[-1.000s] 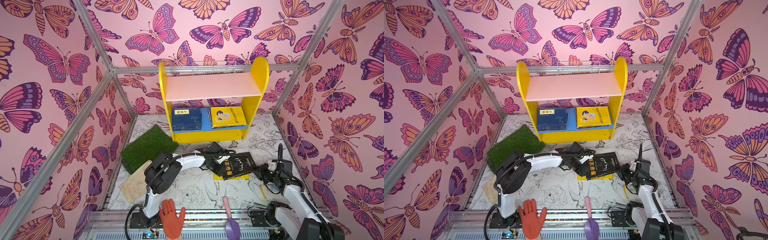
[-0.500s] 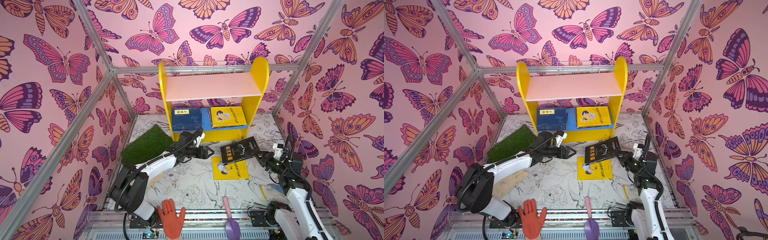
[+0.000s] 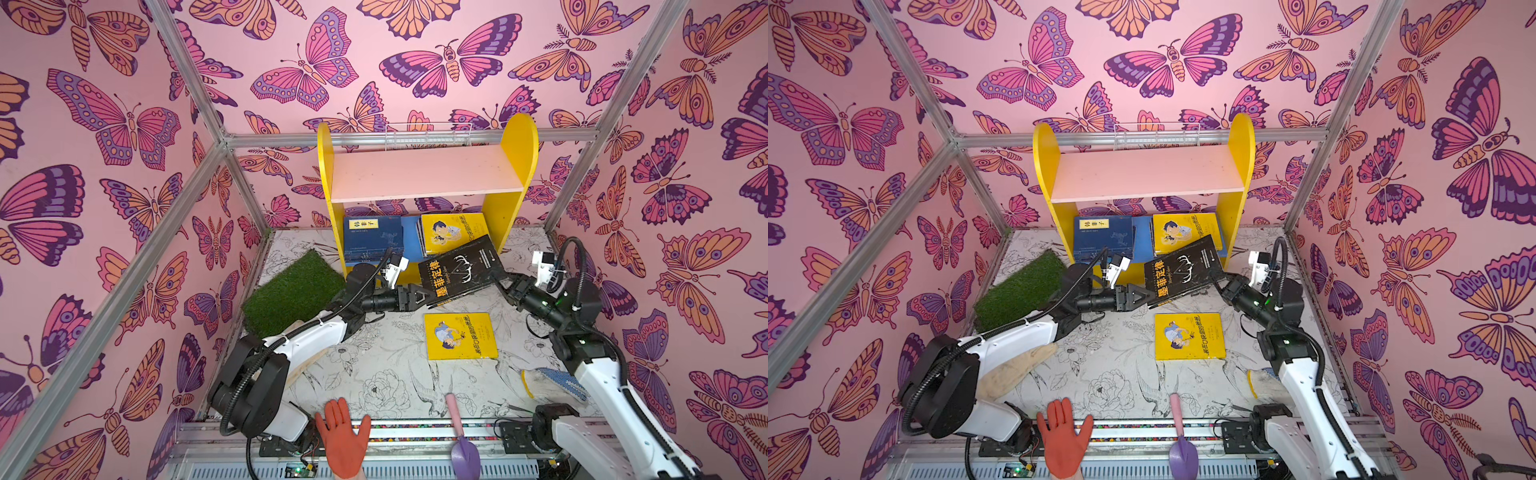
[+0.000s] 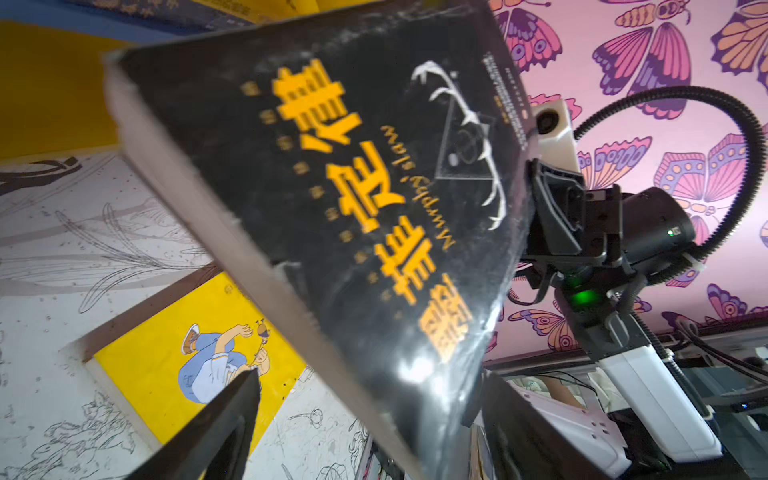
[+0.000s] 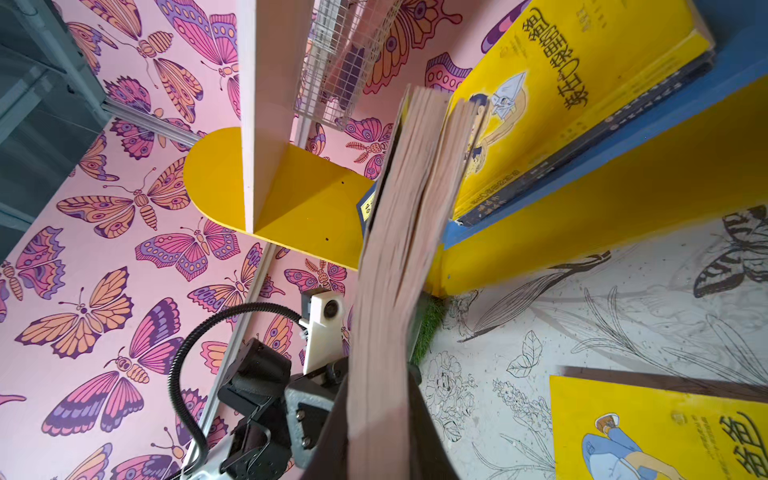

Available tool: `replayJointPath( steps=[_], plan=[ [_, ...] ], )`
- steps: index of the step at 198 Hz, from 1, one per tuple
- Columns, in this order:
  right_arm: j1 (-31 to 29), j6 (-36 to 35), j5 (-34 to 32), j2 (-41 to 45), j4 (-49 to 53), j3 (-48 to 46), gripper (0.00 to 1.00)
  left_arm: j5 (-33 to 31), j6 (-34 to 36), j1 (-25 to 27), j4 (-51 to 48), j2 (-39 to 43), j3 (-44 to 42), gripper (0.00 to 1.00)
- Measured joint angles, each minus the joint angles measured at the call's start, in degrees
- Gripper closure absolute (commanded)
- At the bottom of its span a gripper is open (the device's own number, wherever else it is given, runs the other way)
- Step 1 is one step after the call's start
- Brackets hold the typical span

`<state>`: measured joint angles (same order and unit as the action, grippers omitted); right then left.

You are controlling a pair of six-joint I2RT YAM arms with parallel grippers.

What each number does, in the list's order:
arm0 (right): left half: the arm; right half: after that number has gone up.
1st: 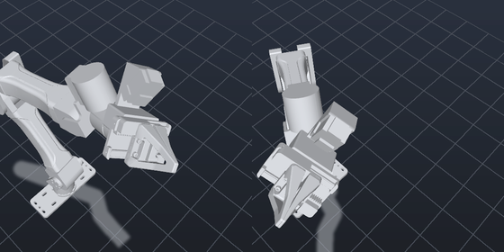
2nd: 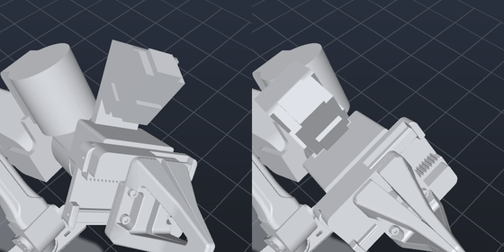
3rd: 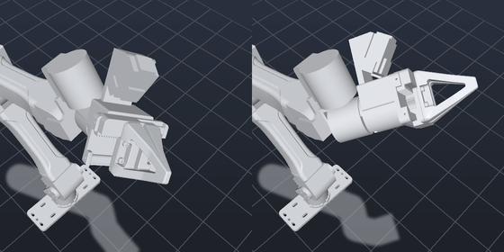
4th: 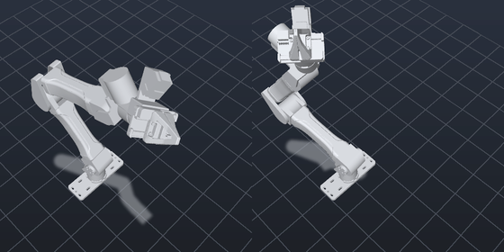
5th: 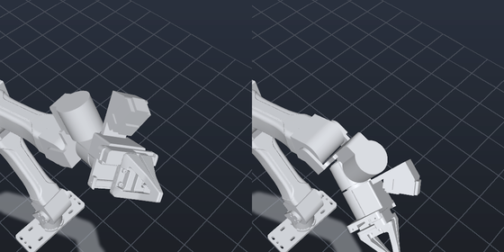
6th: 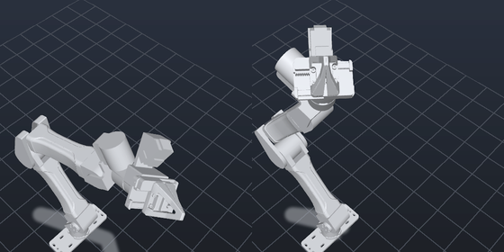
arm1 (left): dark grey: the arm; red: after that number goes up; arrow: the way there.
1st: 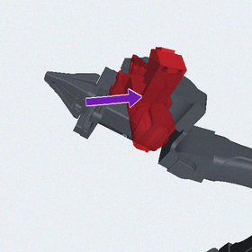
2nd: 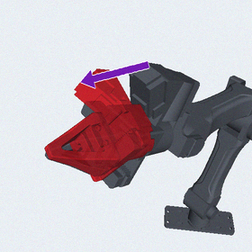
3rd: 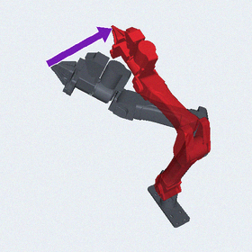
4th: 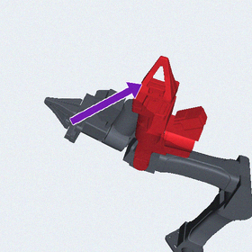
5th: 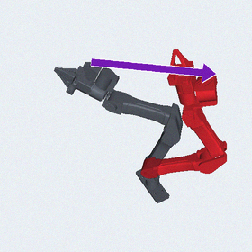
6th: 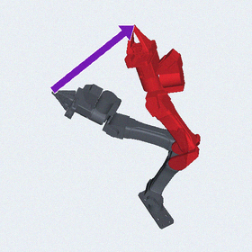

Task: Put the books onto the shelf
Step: 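Lift the black book upright with both grippers off the yellow book, then carry the black book onto the shelf with the left gripper while the right withdraws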

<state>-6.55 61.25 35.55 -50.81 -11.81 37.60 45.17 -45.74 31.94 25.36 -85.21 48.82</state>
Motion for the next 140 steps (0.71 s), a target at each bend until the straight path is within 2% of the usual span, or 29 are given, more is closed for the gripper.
replayJointPath(
  steps=[14,27,81,109,126,140],
  plan=[
    [-2.49,-0.15,-2.6,-1.92,-0.59,0.55,1.0,0.26,-0.83,-0.09,0.31,0.0,-0.02,0.17],
    [-3.91,-0.15,-4.48,-2.89,-1.42,1.07,1.0,0.22,-1.51,-0.59,0.39,-0.15,-0.02,0.24],
    [-5.66,0.5,-9.9,-4.46,-5.9,1.25,1.0,1.18,-4.87,-0.85,3.37,-0.2,0.11,0.81],
    [-5.53,1.11,-12.02,-5.09,-5.86,1.27,1.0,0.57,-4.52,-0.79,3.17,1.42,0.33,0.98],
    [-5.66,1.16,-12.22,-5.16,-4.2,2.05,0.91,-1.22,-3.39,-0.44,-0.31,2.73,1.11,1.0],
    [-5.66,0.81,-12.9,-5.22,-1.88,3.02,0.73,-2.97,-1.97,-0.04,-4.31,3.43,2.73,1.0]
  ],
)
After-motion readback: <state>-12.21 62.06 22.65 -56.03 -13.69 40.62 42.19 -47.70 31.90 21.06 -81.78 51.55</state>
